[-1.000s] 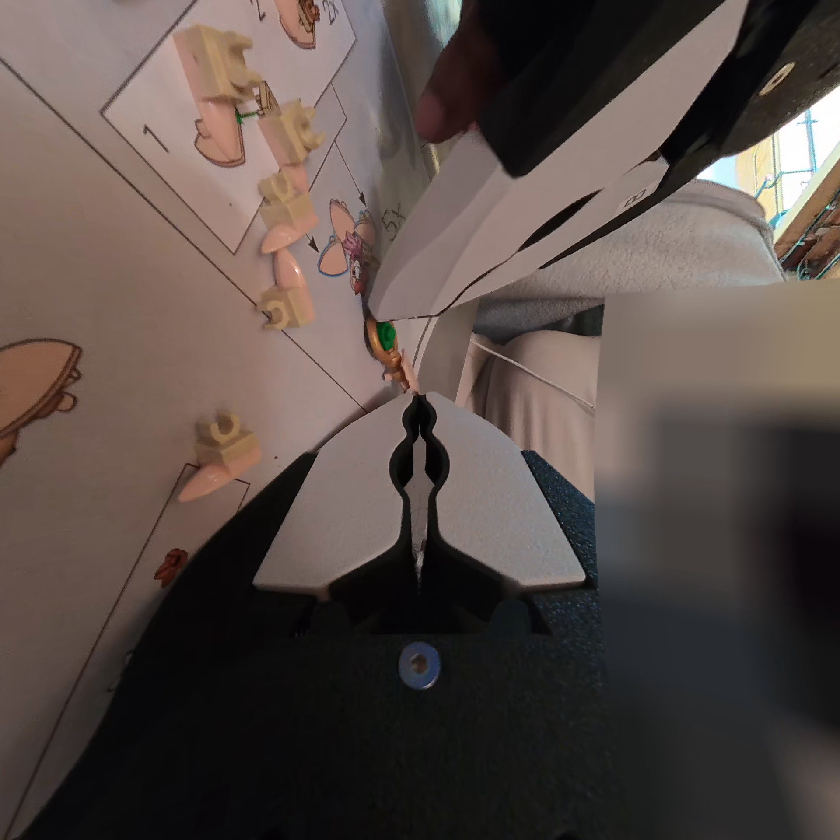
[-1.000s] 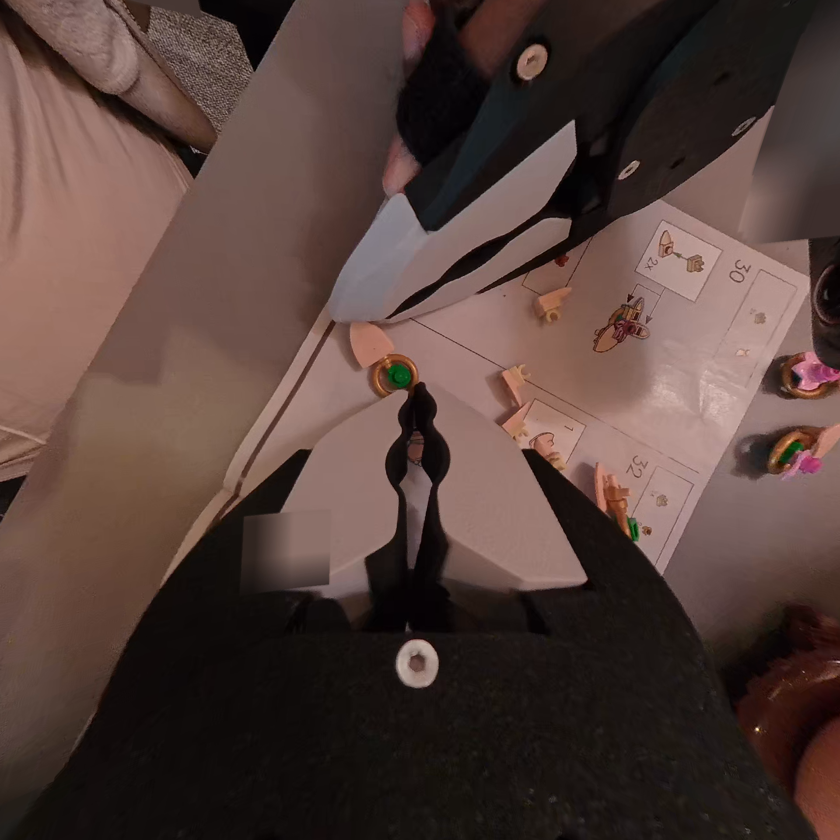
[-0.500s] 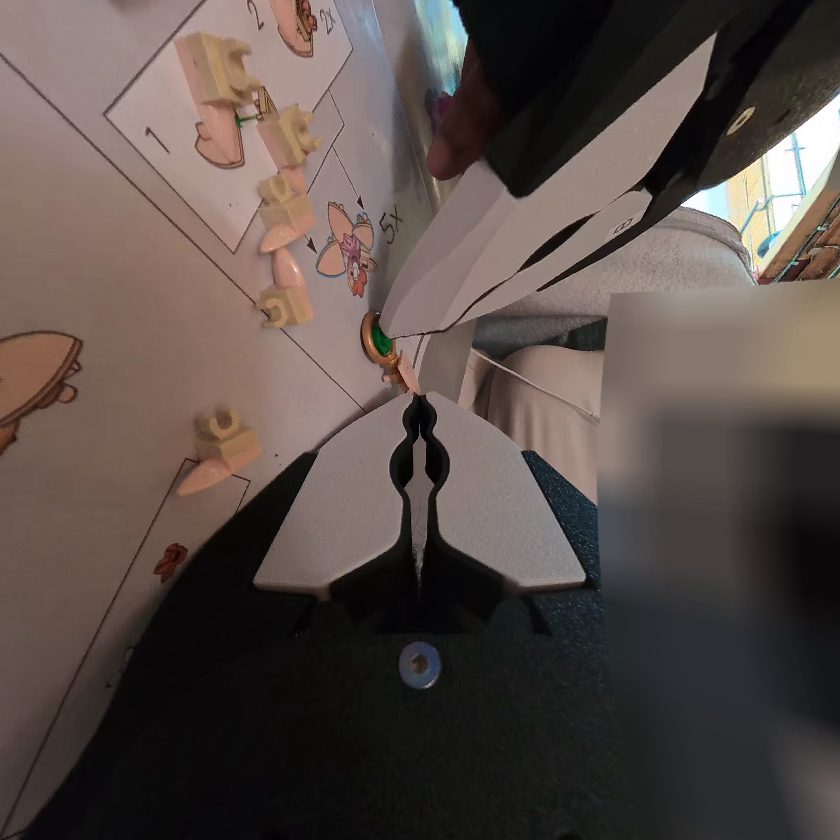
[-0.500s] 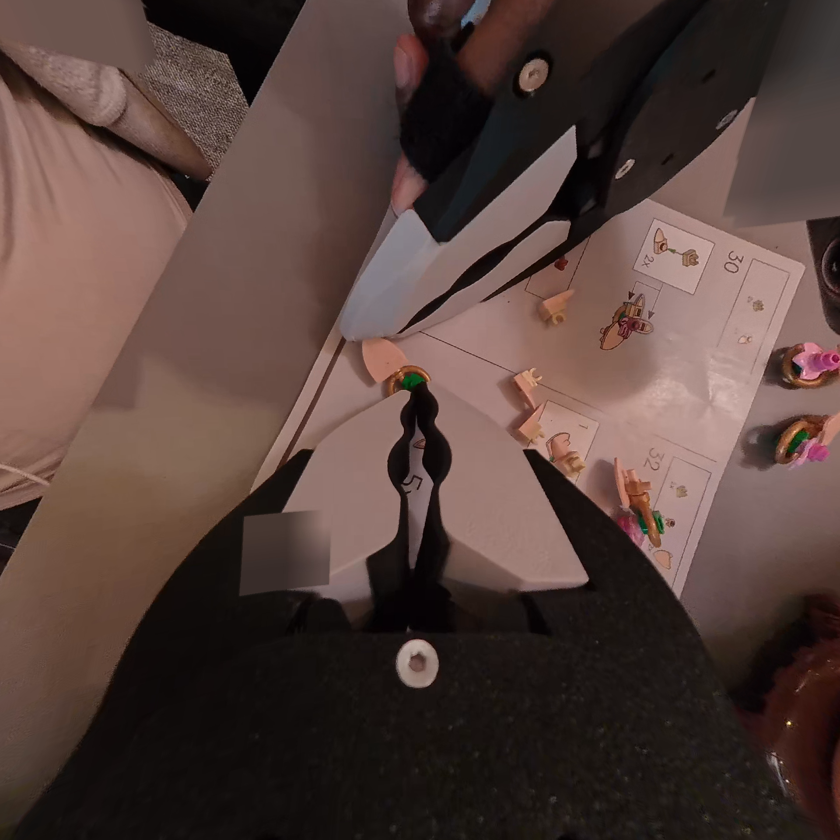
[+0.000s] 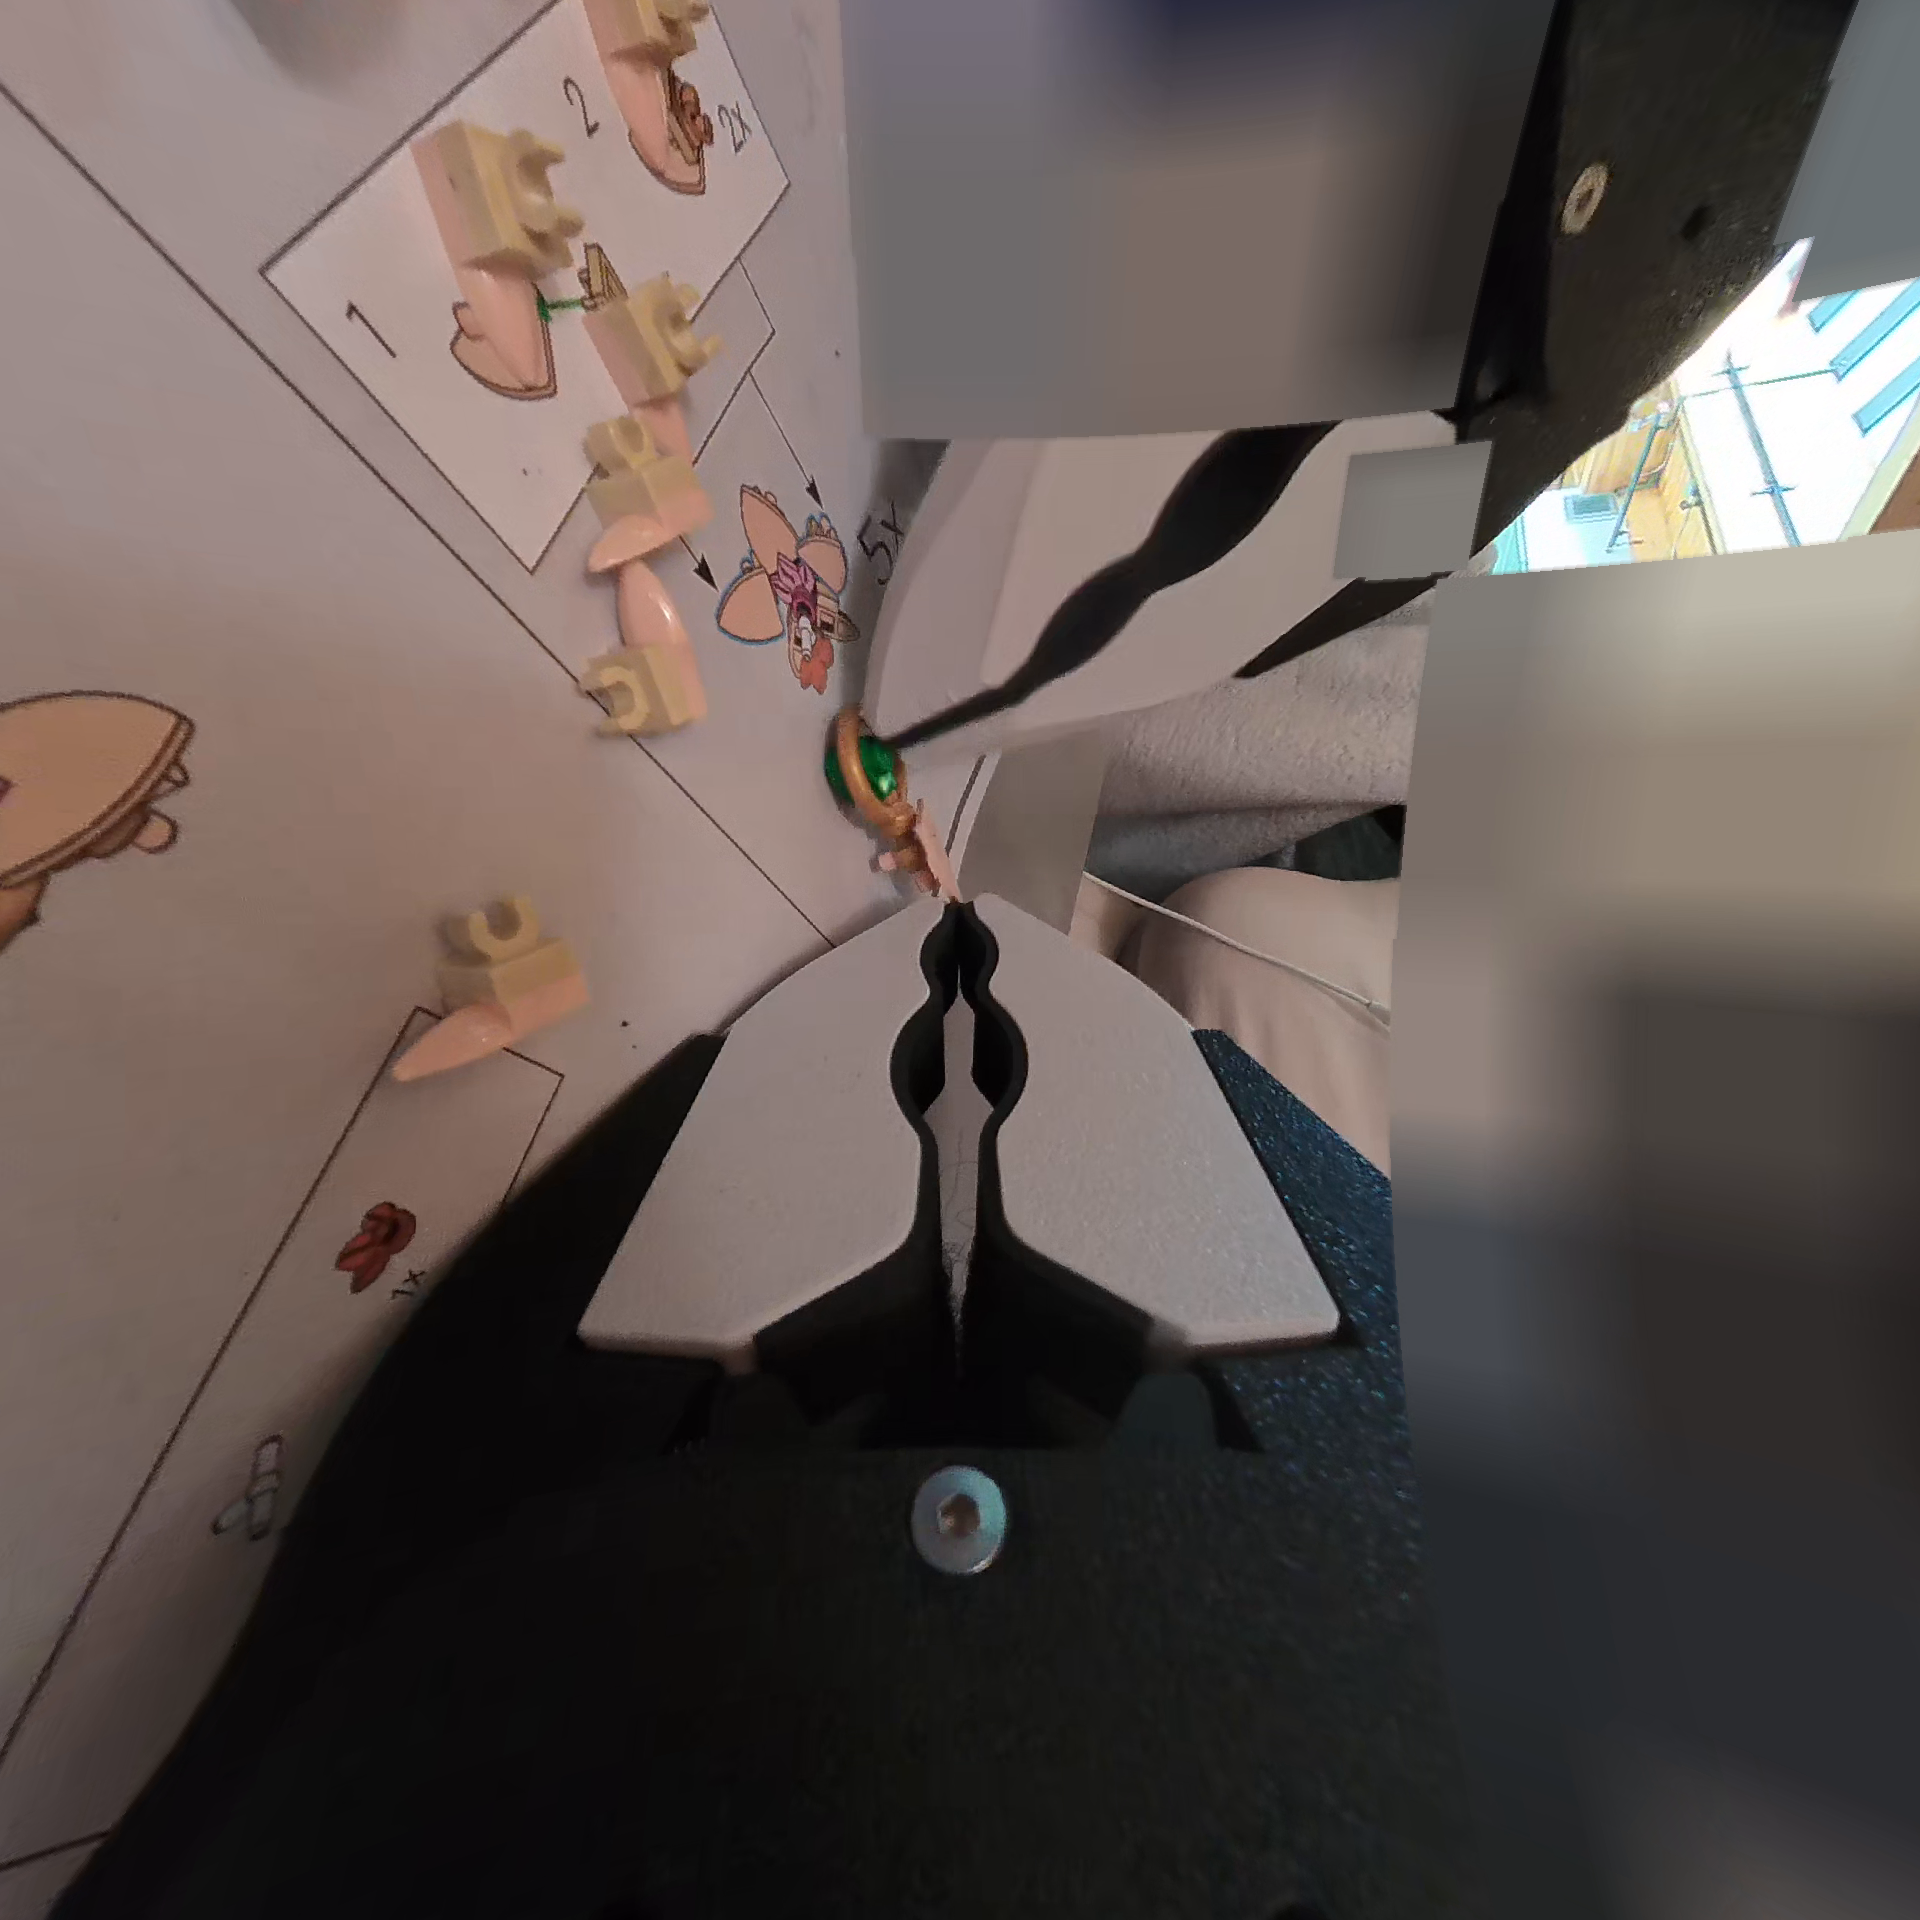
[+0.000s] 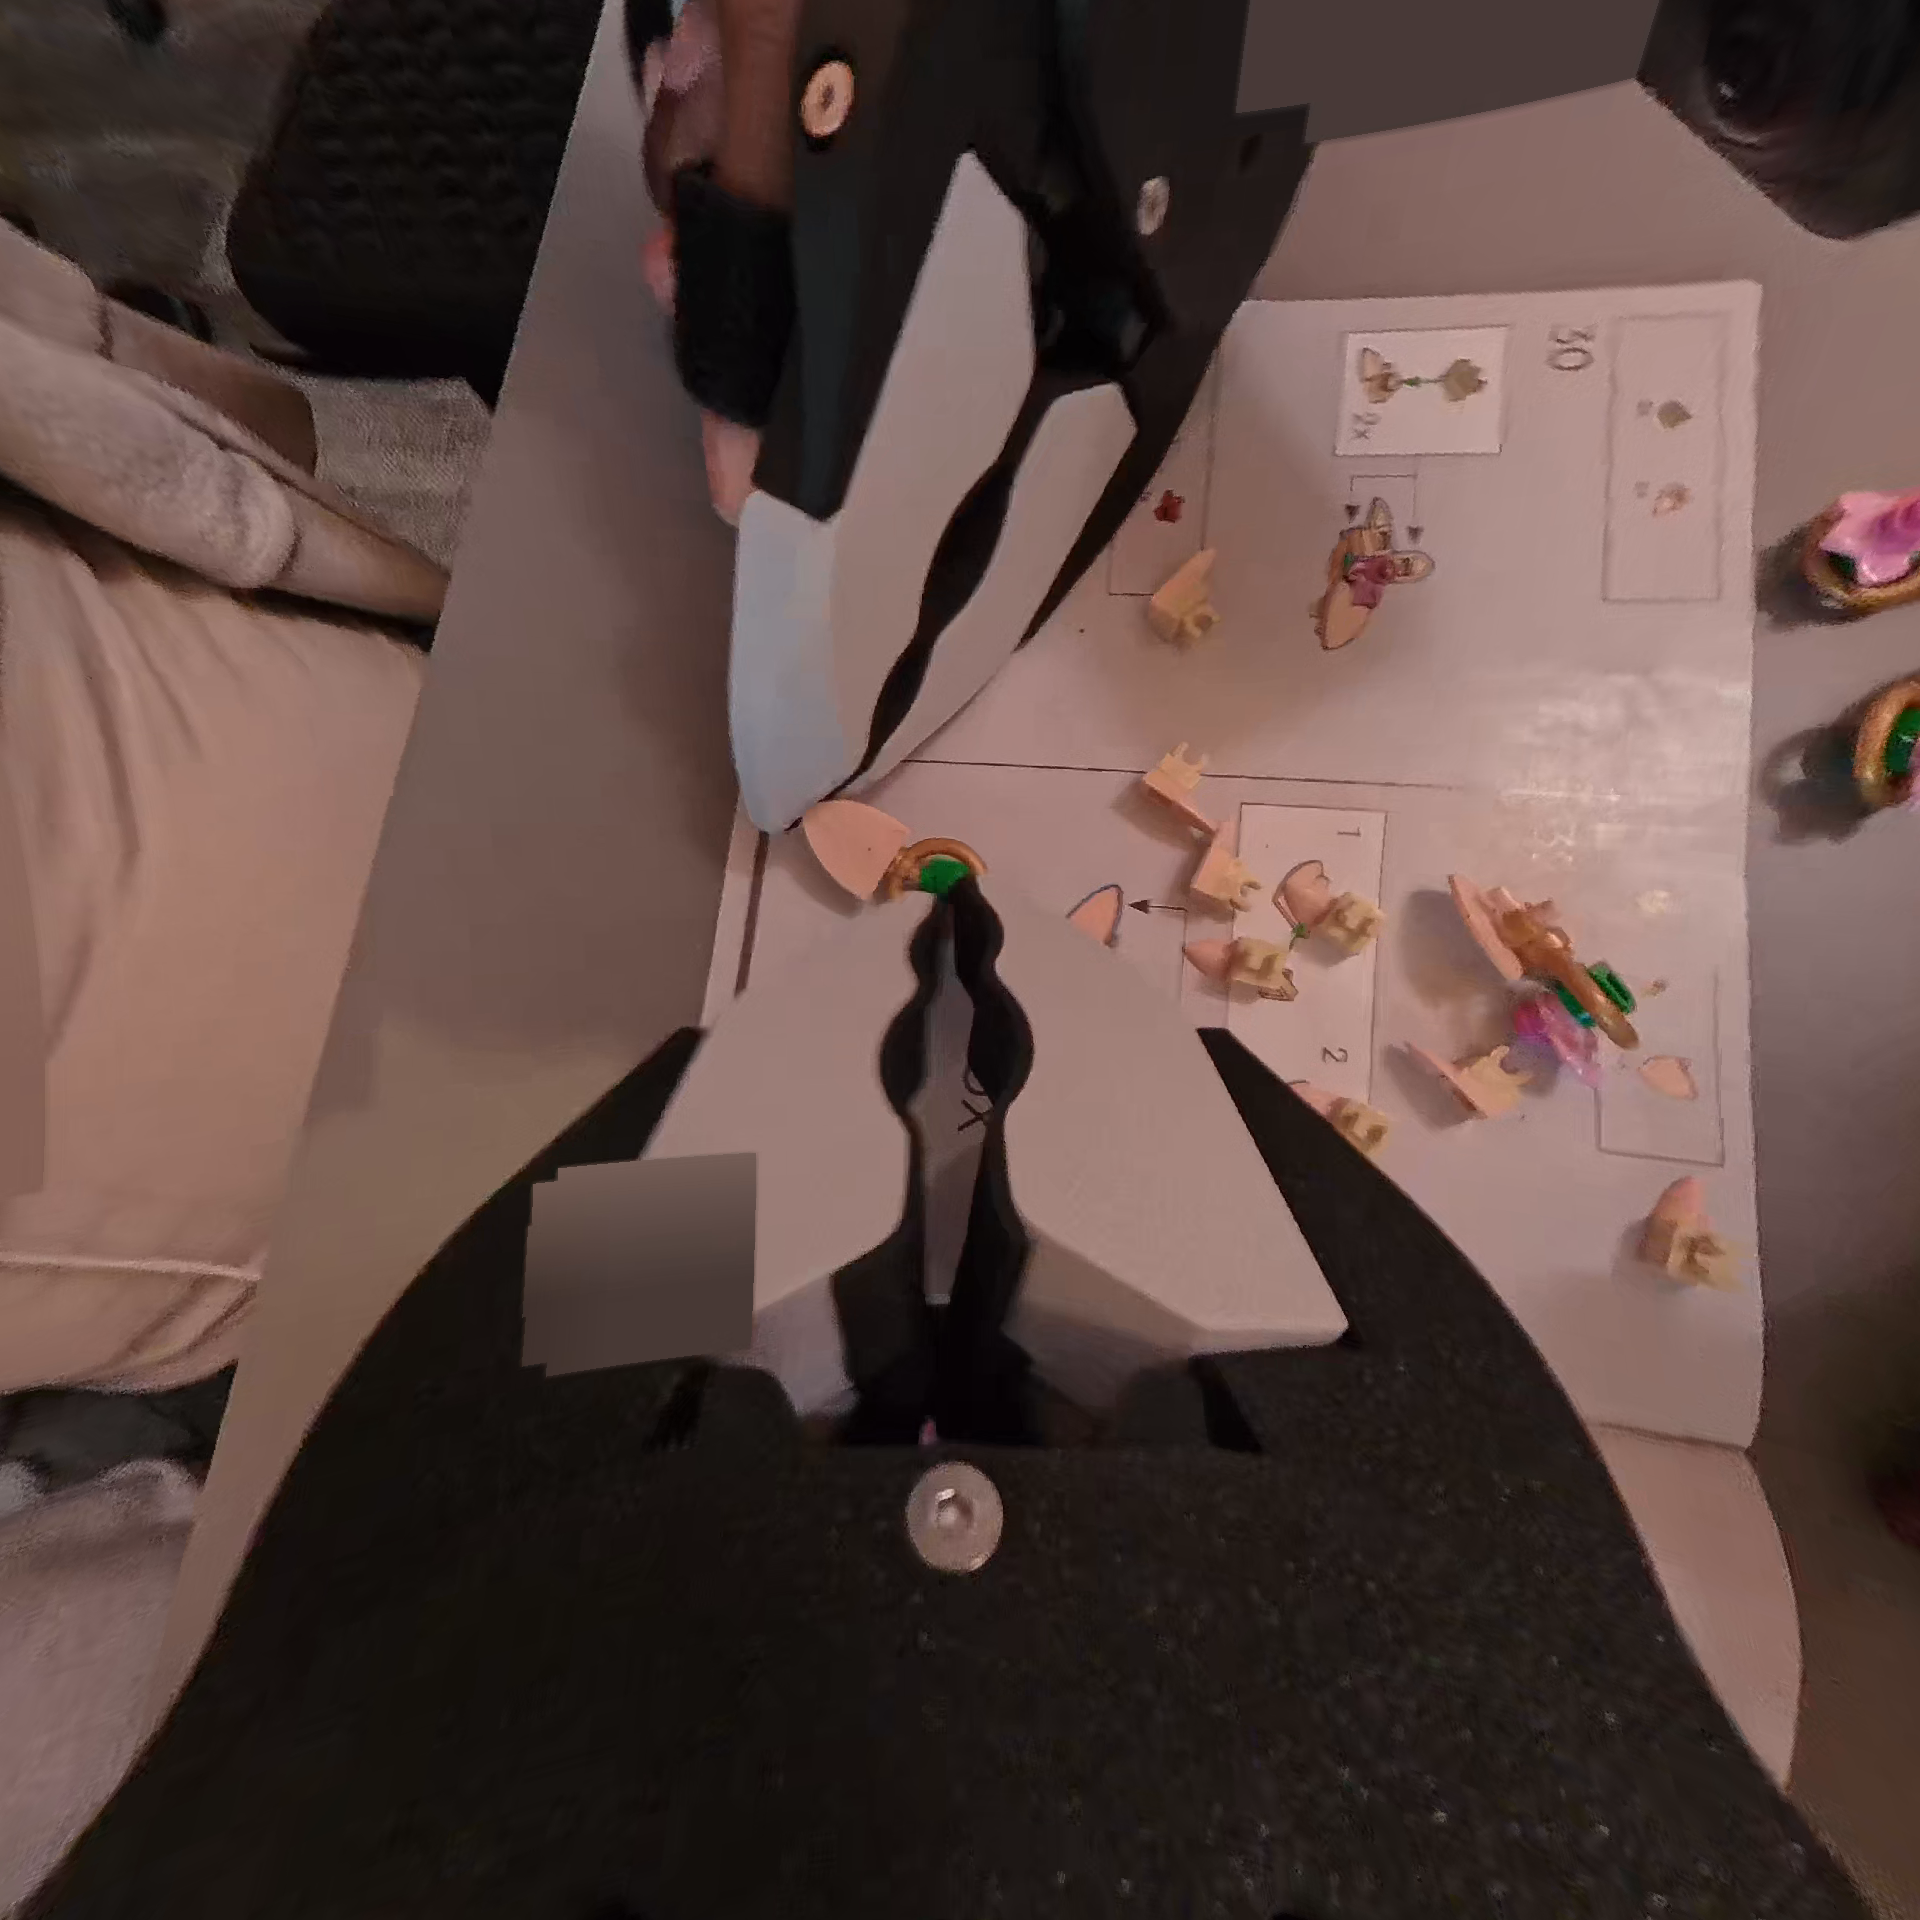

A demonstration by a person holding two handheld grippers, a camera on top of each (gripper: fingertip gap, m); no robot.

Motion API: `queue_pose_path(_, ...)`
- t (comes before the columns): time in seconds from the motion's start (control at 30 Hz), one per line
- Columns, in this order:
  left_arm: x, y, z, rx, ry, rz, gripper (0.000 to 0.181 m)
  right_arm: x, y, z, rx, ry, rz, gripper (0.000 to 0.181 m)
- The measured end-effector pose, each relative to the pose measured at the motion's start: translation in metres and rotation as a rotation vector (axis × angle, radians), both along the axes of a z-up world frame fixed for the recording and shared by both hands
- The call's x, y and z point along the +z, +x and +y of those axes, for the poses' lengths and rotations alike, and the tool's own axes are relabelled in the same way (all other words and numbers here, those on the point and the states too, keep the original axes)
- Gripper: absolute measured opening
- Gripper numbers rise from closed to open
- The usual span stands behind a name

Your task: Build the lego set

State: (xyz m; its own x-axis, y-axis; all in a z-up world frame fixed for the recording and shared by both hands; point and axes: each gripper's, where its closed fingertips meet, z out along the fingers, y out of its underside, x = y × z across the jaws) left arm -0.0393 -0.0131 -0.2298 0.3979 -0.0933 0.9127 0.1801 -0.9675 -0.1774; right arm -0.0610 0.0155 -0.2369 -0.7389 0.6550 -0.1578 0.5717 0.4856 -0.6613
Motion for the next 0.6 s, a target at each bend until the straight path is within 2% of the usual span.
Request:
queue_pose_path(0.07,0.0000,0.0000,-0.0001,-0.002,0.006,0.001,0.000,-0.0010,0.0006,0.0014,-0.017,-0.007,-0.018,0.018)
queue_pose_path(0.33,0.0005,0.0002,0.0005,0.004,0.024,-0.003,0.000,0.0006,0.0013,-0.0014,-0.023,0.014,0.034,0.020)
queue_pose_path(0.6,0.0006,0.0000,0.0020,0.029,0.028,-0.001,0.000,-0.0045,0.0018,-0.0055,0.017,0.116,0.083,0.027)
